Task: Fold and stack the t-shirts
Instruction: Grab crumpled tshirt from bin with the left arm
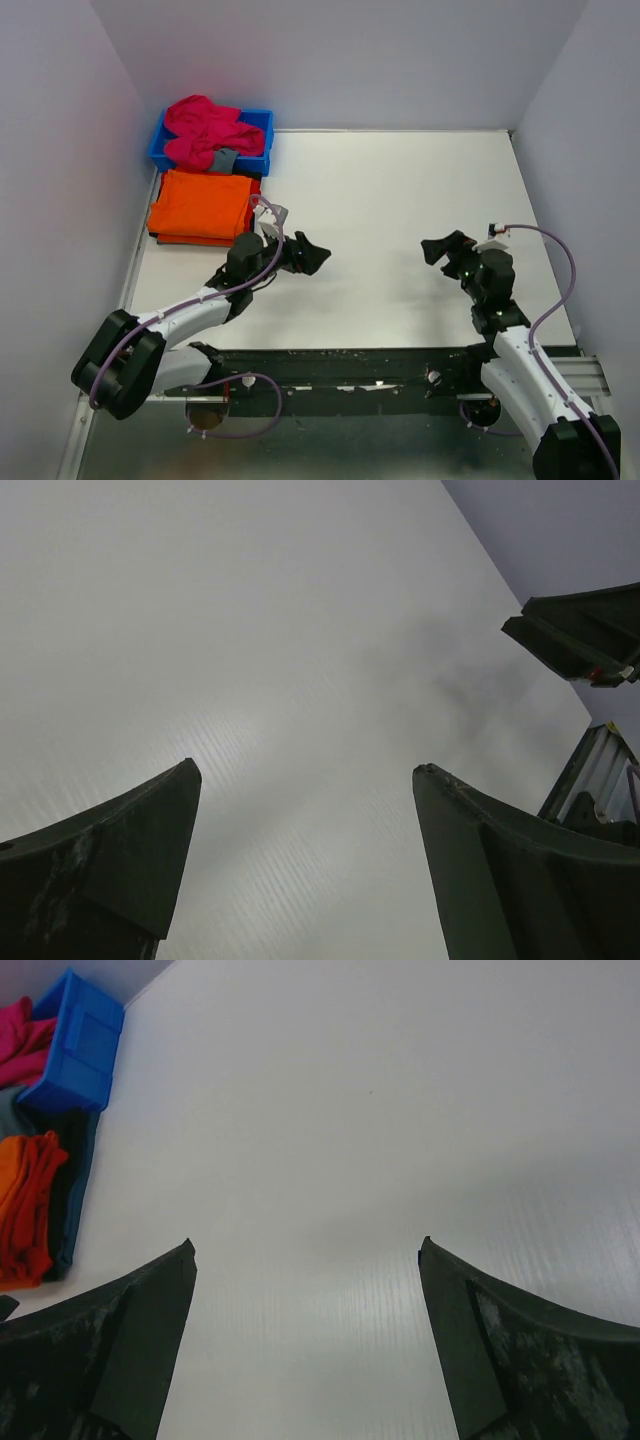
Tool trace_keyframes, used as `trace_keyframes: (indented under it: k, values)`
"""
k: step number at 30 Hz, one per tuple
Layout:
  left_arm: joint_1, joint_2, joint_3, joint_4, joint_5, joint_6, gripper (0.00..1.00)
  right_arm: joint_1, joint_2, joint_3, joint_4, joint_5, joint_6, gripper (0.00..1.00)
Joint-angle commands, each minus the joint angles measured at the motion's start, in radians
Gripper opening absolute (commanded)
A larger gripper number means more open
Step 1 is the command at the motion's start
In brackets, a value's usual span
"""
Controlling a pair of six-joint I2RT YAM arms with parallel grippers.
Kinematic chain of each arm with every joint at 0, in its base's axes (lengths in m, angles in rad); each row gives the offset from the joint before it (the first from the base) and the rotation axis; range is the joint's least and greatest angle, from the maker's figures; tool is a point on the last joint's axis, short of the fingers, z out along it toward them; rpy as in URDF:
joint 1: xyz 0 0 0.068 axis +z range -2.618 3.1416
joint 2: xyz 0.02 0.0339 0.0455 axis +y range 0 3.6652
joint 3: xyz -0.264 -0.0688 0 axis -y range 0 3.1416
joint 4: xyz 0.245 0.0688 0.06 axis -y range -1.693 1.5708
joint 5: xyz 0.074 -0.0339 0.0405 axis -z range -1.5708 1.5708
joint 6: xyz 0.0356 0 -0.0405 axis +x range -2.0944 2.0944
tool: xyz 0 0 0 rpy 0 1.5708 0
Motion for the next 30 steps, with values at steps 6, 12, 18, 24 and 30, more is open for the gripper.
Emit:
trace_keyframes:
  k: [6, 12, 18, 24, 30]
  values:
    - [-0.006, -0.030, 0.049, -0.098, -0.178, 0.004, 0.99, 0.004, -0.060, -0.008, 0.003, -0.004, 0.004, 1.00]
    - [0.004, -0.056, 0.225, -0.451, -0.419, -0.130, 0.99, 0.004, -0.083, -0.033, -0.006, 0.022, 0.021, 1.00]
    - [0.211, -0.003, 0.481, -0.798, -0.510, -0.249, 0.98, 0.004, -0.076, -0.041, -0.011, 0.025, 0.036, 1.00]
    - [0.428, 0.135, 0.720, -0.872, -0.470, -0.282, 0.93, 0.004, -0.048, -0.038, 0.001, 0.016, 0.041, 1.00]
    - [0.546, 0.380, 1.005, -1.028, -0.547, -0.315, 0.89, 0.004, -0.030, -0.033, 0.006, 0.013, 0.039, 1.00]
